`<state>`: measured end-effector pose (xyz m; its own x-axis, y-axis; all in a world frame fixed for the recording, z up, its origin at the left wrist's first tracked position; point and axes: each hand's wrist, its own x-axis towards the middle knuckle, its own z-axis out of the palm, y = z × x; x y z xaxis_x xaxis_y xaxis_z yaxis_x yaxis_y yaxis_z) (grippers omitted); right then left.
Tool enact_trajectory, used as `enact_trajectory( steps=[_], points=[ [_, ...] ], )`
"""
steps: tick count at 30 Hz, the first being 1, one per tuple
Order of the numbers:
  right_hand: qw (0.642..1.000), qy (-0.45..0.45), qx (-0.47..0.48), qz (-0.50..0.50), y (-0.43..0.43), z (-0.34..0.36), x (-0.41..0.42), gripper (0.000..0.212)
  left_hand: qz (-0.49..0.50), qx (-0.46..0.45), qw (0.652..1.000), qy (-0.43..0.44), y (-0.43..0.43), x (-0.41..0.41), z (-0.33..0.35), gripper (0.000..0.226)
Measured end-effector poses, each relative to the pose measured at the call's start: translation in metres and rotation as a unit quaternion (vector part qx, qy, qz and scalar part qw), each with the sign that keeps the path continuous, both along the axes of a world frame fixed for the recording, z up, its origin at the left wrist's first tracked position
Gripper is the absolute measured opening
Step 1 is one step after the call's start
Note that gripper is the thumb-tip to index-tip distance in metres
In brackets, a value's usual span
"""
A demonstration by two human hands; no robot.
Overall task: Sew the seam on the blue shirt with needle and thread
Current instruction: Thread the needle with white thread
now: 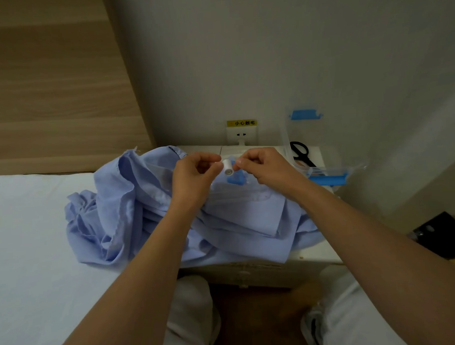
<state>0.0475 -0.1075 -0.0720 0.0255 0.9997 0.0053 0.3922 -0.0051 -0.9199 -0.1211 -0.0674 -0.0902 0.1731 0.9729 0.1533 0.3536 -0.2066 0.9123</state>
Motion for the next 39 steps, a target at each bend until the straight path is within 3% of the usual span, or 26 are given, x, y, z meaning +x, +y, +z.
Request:
enact_trajectory(
  steps=[8,13,39],
  points=[
    [1.0,0.006,-0.009,0.01,-0.002,0.002,0.0,0.025,-0.062,0.028,0.998,0.009,-0.002,0.005,-0.004,0.028],
    [1.0,-0.023,-0.01,0.016,-0.002,0.0,0.001,0.023,-0.085,0.049,0.995,0.009,-0.004,0.008,-0.003,0.011],
    [0.999,0.009,0.04,-0.036,0.007,-0.01,0.009,0.01,-0.016,0.044,0.999,0.016,-0.001,0.009,-0.005,0.008]
  ],
)
